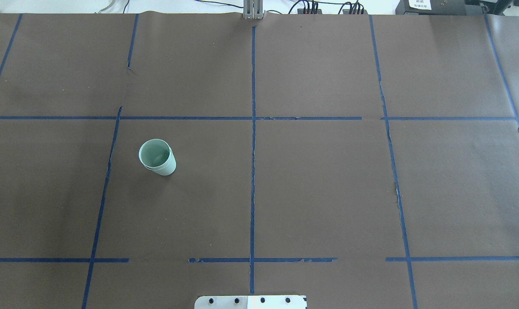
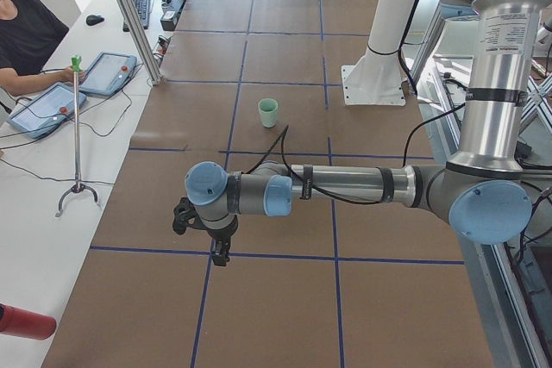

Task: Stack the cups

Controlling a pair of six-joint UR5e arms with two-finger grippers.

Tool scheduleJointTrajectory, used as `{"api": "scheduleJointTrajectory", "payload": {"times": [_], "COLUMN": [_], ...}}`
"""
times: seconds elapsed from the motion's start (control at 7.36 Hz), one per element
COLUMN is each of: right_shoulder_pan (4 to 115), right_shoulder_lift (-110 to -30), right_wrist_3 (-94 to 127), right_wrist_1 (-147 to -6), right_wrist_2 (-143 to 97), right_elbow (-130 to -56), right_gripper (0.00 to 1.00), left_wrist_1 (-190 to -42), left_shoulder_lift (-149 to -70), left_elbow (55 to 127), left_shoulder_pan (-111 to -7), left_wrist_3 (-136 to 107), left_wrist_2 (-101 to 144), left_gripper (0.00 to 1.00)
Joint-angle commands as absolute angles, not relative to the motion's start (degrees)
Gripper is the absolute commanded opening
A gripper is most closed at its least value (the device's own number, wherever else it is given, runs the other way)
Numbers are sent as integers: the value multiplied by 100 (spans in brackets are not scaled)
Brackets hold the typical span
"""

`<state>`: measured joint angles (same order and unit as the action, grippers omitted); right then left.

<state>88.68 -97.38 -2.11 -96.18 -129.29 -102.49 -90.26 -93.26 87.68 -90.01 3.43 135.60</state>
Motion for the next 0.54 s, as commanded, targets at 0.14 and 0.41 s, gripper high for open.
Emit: {"api": "scheduleJointTrajectory", "payload": {"times": [0.14,0.41], "right_shoulder_pan": [8868,8868], "right_shoulder_lift": [-9738,-9738], "right_wrist_3": [-211,-211], "right_wrist_1": [-9615,-9615], "right_wrist_2": [-12929,-12929], "right_elbow": [-10248,-10257], "right_gripper": [100,100], "left_wrist_1": [-8991,-8982], "left_shoulder_lift": [-9325,-9316], "left_elbow": [8868,8868], "left_shoulder_pan": [-9123,-9123], "left_wrist_3": [334,334], "left_wrist_2": [13544,13544], "left_gripper": [100,100]}}
